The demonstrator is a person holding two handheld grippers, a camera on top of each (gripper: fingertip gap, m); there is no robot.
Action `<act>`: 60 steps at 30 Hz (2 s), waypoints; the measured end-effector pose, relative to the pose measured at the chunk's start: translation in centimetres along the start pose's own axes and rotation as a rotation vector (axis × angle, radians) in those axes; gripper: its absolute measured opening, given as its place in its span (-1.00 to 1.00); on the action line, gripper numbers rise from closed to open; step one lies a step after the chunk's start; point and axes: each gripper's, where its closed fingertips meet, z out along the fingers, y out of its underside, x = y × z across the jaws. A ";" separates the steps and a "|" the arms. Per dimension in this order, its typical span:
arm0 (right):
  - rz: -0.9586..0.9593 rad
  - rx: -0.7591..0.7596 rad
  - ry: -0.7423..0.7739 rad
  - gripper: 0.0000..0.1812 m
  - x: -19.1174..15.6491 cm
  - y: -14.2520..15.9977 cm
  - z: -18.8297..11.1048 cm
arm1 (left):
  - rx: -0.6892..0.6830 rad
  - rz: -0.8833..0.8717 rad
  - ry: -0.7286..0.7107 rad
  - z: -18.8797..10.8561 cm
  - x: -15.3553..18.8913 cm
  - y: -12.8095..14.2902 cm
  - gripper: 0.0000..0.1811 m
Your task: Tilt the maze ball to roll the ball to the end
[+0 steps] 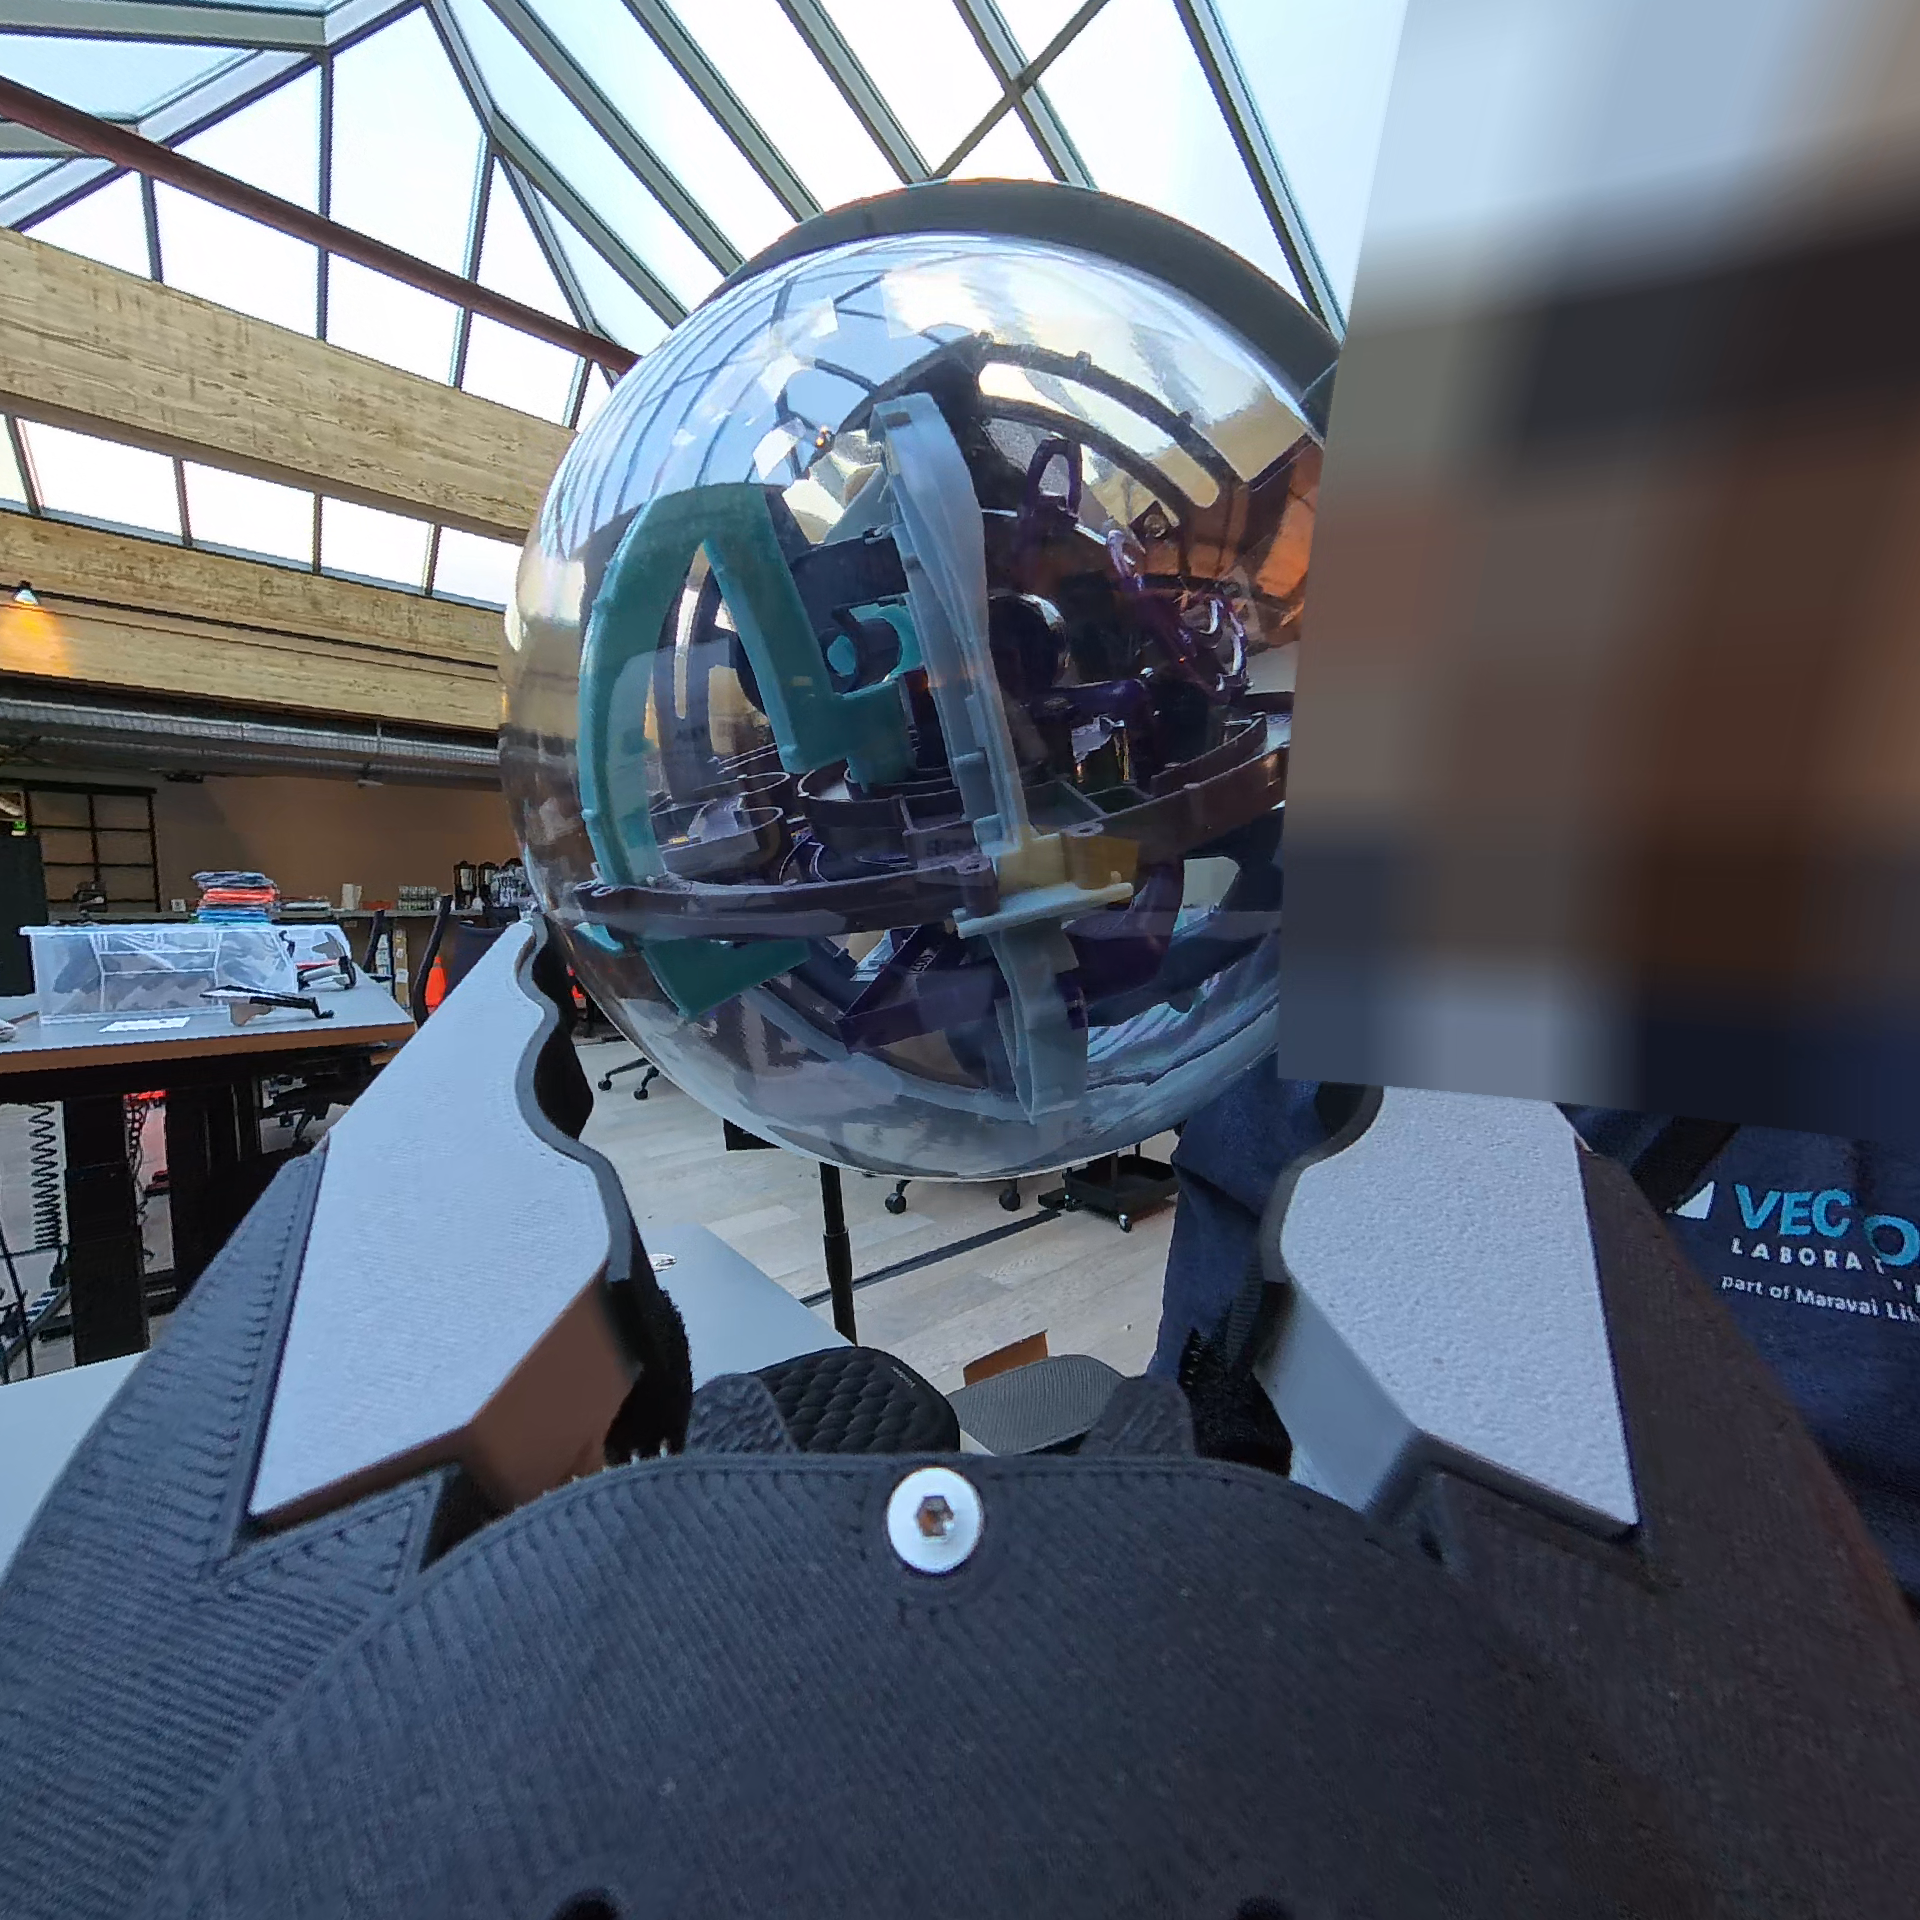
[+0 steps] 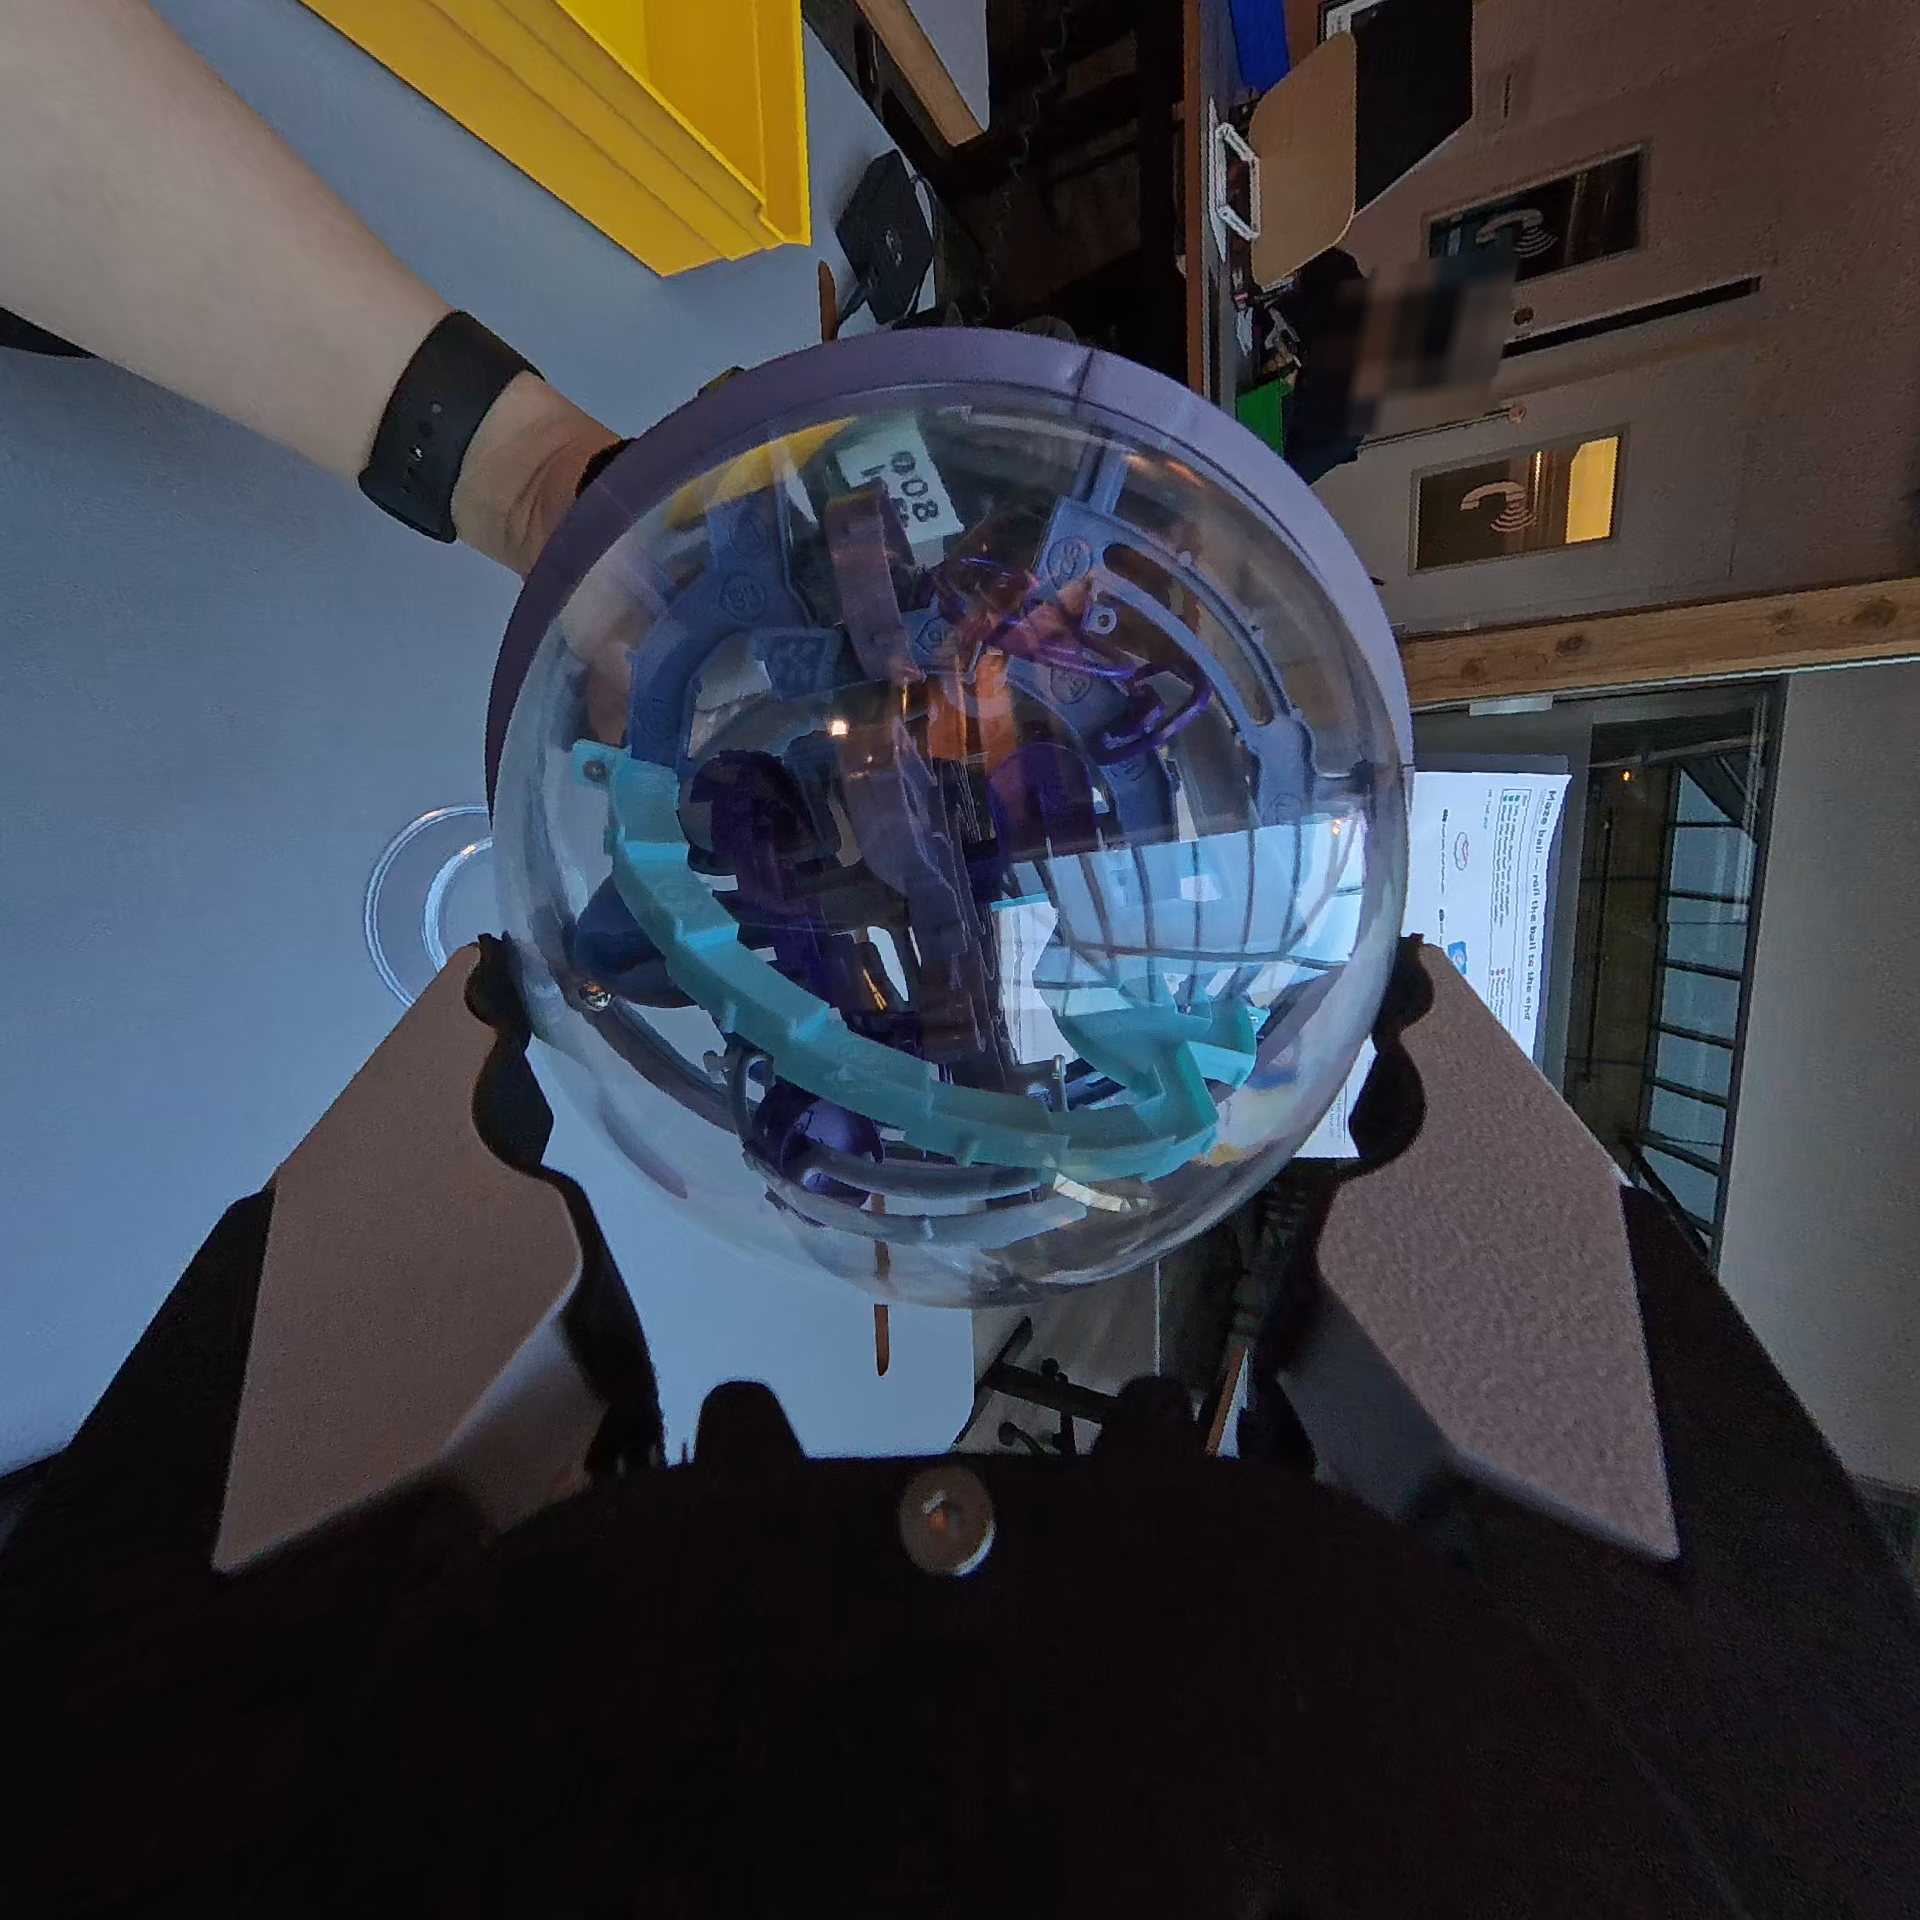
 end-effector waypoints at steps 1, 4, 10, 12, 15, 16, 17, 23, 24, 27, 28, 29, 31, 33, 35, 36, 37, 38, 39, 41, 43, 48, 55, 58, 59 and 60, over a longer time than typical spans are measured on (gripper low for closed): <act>-0.002 -0.002 0.001 0.74 0.0 0.0 0.0 | 0.002 0.002 0.001 0.0 0.0 0.0 0.58; -0.005 -0.007 0.000 0.74 0.0 0.0 0.0 | 0.002 0.004 0.003 0.0 0.0 0.0 0.58; -0.006 -0.019 -0.005 0.74 -0.1 0.1 0.0 | 0.005 0.002 0.006 0.0 0.0 0.1 0.58; -0.006 -0.023 -0.008 0.74 -0.2 0.1 0.0 | 0.009 0.000 0.008 0.0 0.0 0.2 0.58; -0.006 -0.035 -0.013 0.74 -0.2 0.3 0.0 | 0.019 -0.002 0.008 0.1 -0.1 0.3 0.58; -0.005 -0.039 -0.017 0.74 -0.3 0.4 0.0 | 0.022 -0.004 0.009 0.1 -0.1 0.4 0.58; -0.004 -0.045 -0.020 0.74 -0.3 0.5 0.0 | 0.023 -0.006 0.010 0.1 -0.2 0.5 0.58; 0.008 -0.067 -0.041 0.74 -0.6 1.0 -0.1 | 0.028 -0.026 0.013 0.3 -0.4 1.0 0.58; 0.009 -0.070 -0.045 0.74 -0.7 1.1 -0.1 | 0.028 -0.030 0.014 0.3 -0.5 1.1 0.58; 0.012 -0.080 -0.053 0.74 -0.8 1.3 -0.1 | 0.027 -0.036 0.016 0.4 -0.6 1.4 0.58; 0.013 -0.083 -0.054 0.74 -0.9 1.4 -0.1 | 0.027 -0.038 0.016 0.4 -0.6 1.5 0.58; 0.014 -0.086 -0.055 0.74 -0.9 1.5 -0.1 | 0.027 -0.040 0.015 0.4 -0.6 1.5 0.58; 0.016 -0.093 -0.060 0.74 -1.0 1.6 -0.1 | 0.025 -0.043 0.015 0.5 -0.7 1.7 0.57; 0.017 -0.101 -0.064 0.74 -1.1 1.8 -0.1 | 0.024 -0.047 0.015 0.5 -0.8 1.8 0.57; 0.020 -0.105 -0.067 0.74 -1.1 1.8 -0.1 | 0.027 -0.052 0.016 0.5 -0.8 1.9 0.58; 0.021 -0.106 -0.068 0.74 -1.1 1.9 -0.1 | 0.027 -0.054 0.017 0.5 -0.8 2.0 0.58; 0.022 -0.109 -0.070 0.74 -1.2 1.9 -0.1 | 0.027 -0.055 0.017 0.5 -0.8 2.0 0.58; 0.022 -0.110 -0.072 0.74 -1.2 2.0 -0.1 | 0.027 -0.057 0.018 0.5 -0.9 2.1 0.58; 0.023 -0.111 -0.074 0.74 -1.2 2.0 -0.2 | 0.027 -0.058 0.018 0.6 -0.9 2.1 0.58; 0.022 -0.116 -0.079 0.74 -1.2 2.0 -0.2 | 0.030 -0.060 0.019 0.6 -0.9 2.2 0.58; 0.025 -0.117 -0.085 0.74 -1.2 2.1 -0.2 | 0.038 -0.065 0.020 0.7 -0.9 2.2 0.58; 0.030 -0.130 -0.106 0.74 -1.4 2.4 -0.3 | 0.046 -0.079 0.022 0.8 -1.1 2.5 0.57; 0.030 -0.145 -0.119 0.74 -1.6 2.8 -0.2 | 0.042 -0.085 0.018 0.8 -1.2 2.9 0.57; 0.031 -0.147 -0.123 0.74 -1.6 2.8 -0.2 | 0.044 -0.087 0.019 0.8 -1.2 2.9 0.57; 0.031 -0.148 -0.125 0.73 -1.6 2.8 -0.2 | 0.044 -0.088 0.019 0.8 -1.2 3.0 0.57; 0.031 -0.149 -0.126 0.73 -1.6 2.8 -0.2 | 0.044 -0.089 0.019 0.8 -1.2 3.0 0.57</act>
